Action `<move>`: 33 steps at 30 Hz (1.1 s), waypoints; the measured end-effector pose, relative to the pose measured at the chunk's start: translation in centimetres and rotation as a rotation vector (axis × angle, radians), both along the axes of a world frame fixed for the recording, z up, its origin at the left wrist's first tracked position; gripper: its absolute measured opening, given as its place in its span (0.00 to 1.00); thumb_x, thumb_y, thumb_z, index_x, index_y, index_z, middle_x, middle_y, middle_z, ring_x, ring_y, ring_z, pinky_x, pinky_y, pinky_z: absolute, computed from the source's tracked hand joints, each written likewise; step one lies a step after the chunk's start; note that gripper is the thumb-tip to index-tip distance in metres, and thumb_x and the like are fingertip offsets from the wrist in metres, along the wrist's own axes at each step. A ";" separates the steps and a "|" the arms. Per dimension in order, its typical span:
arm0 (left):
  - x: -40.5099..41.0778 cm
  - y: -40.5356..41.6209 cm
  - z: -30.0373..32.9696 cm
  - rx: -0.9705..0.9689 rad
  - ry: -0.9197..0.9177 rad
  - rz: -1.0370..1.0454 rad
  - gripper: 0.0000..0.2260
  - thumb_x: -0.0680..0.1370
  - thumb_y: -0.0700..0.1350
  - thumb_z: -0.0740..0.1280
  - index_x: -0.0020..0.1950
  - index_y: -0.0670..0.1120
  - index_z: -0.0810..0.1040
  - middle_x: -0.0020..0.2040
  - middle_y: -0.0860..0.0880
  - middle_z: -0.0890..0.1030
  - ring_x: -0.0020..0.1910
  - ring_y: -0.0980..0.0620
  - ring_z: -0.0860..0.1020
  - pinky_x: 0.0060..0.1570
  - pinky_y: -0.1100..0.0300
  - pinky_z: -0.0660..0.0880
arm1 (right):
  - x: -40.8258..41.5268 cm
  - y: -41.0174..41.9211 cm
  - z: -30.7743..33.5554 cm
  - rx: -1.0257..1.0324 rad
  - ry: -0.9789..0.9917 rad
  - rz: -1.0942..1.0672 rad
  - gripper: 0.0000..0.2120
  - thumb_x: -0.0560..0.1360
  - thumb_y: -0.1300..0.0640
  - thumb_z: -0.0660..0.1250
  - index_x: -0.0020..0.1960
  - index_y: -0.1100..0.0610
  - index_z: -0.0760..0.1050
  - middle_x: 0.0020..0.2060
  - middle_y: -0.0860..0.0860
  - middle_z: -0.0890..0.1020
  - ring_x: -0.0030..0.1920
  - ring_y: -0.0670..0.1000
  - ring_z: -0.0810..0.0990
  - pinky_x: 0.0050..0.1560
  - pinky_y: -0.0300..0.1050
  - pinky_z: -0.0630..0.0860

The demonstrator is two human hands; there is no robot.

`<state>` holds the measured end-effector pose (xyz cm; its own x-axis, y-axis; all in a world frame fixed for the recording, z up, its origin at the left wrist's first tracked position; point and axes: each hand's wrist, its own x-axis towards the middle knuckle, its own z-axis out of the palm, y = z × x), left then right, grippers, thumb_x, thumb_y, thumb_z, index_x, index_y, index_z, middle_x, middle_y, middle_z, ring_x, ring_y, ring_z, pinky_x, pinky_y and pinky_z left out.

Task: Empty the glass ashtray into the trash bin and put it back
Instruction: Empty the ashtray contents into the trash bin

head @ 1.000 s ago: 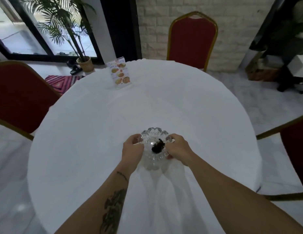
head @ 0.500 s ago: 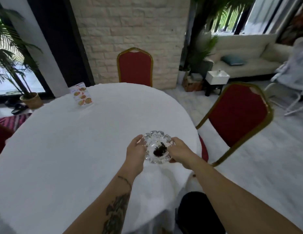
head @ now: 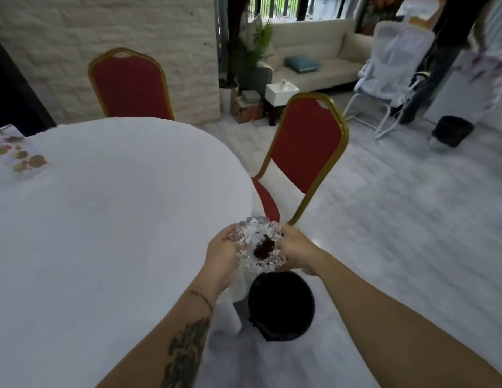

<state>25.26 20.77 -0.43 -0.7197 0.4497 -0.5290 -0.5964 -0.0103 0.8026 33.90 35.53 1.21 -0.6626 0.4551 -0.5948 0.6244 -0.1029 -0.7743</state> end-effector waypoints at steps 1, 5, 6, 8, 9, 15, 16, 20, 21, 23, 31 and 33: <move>0.7 0.9 -0.6 -0.011 0.008 -0.009 0.27 0.74 0.21 0.56 0.46 0.49 0.86 0.41 0.46 0.88 0.37 0.48 0.86 0.40 0.55 0.81 | 0.6 0.7 -0.8 -0.013 -0.002 -0.019 0.21 0.78 0.66 0.58 0.66 0.49 0.74 0.61 0.56 0.80 0.57 0.61 0.82 0.40 0.58 0.87; 2.8 4.5 -3.8 -0.032 0.067 -0.094 0.21 0.73 0.25 0.65 0.51 0.49 0.85 0.52 0.42 0.86 0.48 0.44 0.84 0.50 0.52 0.79 | 3.0 3.6 -4.2 -0.045 0.003 -0.093 0.16 0.80 0.64 0.58 0.63 0.49 0.74 0.55 0.55 0.83 0.53 0.60 0.84 0.47 0.60 0.86; 2.9 5.4 -5.0 -0.032 0.079 -0.109 0.21 0.72 0.26 0.67 0.53 0.50 0.84 0.55 0.41 0.85 0.52 0.42 0.84 0.53 0.50 0.80 | 3.4 4.3 -5.3 -0.042 -0.001 -0.101 0.16 0.80 0.64 0.58 0.62 0.49 0.74 0.55 0.55 0.83 0.53 0.60 0.84 0.47 0.61 0.86; 3.3 7.6 -8.8 -0.039 0.076 -0.119 0.20 0.71 0.29 0.68 0.56 0.49 0.84 0.57 0.41 0.85 0.58 0.40 0.83 0.60 0.46 0.80 | 4.2 6.1 -8.8 -0.041 -0.014 -0.142 0.17 0.80 0.65 0.56 0.63 0.51 0.74 0.55 0.56 0.82 0.55 0.62 0.84 0.48 0.63 0.86; 3.2 8.2 -9.9 -0.046 0.069 -0.124 0.20 0.71 0.29 0.68 0.58 0.47 0.83 0.56 0.41 0.85 0.59 0.40 0.83 0.62 0.45 0.79 | 4.2 6.7 -10.1 -0.040 -0.015 -0.149 0.17 0.80 0.67 0.56 0.64 0.53 0.74 0.55 0.56 0.81 0.55 0.63 0.83 0.48 0.64 0.85; 3.5 12.2 -25.2 -0.130 0.038 -0.187 0.28 0.73 0.25 0.59 0.61 0.53 0.82 0.64 0.44 0.80 0.62 0.41 0.80 0.66 0.41 0.77 | 6.0 10.7 -24.6 -0.163 -0.044 -0.233 0.16 0.80 0.69 0.57 0.62 0.55 0.75 0.62 0.58 0.75 0.60 0.64 0.78 0.43 0.60 0.86; 3.5 12.5 -27.3 -0.144 0.029 -0.210 0.29 0.74 0.25 0.58 0.63 0.52 0.81 0.64 0.44 0.80 0.62 0.42 0.80 0.66 0.42 0.77 | 6.2 11.1 -27.1 -0.189 -0.050 -0.241 0.17 0.80 0.69 0.58 0.65 0.55 0.74 0.66 0.58 0.73 0.62 0.65 0.77 0.41 0.59 0.86; 3.9 13.2 -34.8 -0.178 -0.015 -0.216 0.29 0.75 0.24 0.59 0.58 0.57 0.81 0.64 0.48 0.77 0.62 0.44 0.79 0.68 0.44 0.74 | 6.9 12.3 -36.6 -0.306 -0.029 -0.282 0.25 0.82 0.67 0.56 0.77 0.51 0.66 0.79 0.54 0.61 0.70 0.67 0.70 0.40 0.57 0.86; 4.1 13.2 -36.2 -0.197 -0.020 -0.206 0.29 0.76 0.23 0.58 0.58 0.56 0.80 0.61 0.49 0.76 0.60 0.46 0.80 0.66 0.46 0.75 | 6.9 12.4 -38.5 -0.323 -0.028 -0.285 0.27 0.82 0.66 0.55 0.79 0.50 0.64 0.81 0.53 0.58 0.71 0.66 0.69 0.40 0.57 0.86; 4.2 13.3 -39.3 -0.198 -0.032 -0.198 0.27 0.77 0.23 0.57 0.57 0.54 0.78 0.54 0.50 0.78 0.55 0.48 0.80 0.58 0.53 0.78 | 6.8 12.5 -41.5 -0.324 -0.035 -0.263 0.27 0.83 0.66 0.55 0.80 0.49 0.61 0.82 0.53 0.55 0.74 0.68 0.66 0.41 0.58 0.86; 3.0 14.0 -49.8 -0.160 0.005 -0.170 0.25 0.78 0.22 0.52 0.58 0.47 0.77 0.56 0.41 0.81 0.52 0.44 0.82 0.54 0.48 0.81 | 5.6 12.9 -50.5 -0.126 -0.041 -0.135 0.20 0.82 0.67 0.56 0.70 0.51 0.71 0.60 0.55 0.74 0.59 0.62 0.79 0.56 0.63 0.83; 2.6 14.1 -51.2 -0.164 0.035 -0.221 0.24 0.79 0.24 0.52 0.61 0.49 0.76 0.56 0.42 0.81 0.50 0.45 0.82 0.46 0.53 0.80 | 5.4 12.9 -52.0 -0.078 -0.016 -0.126 0.20 0.82 0.68 0.57 0.69 0.52 0.72 0.55 0.53 0.75 0.51 0.58 0.79 0.53 0.62 0.84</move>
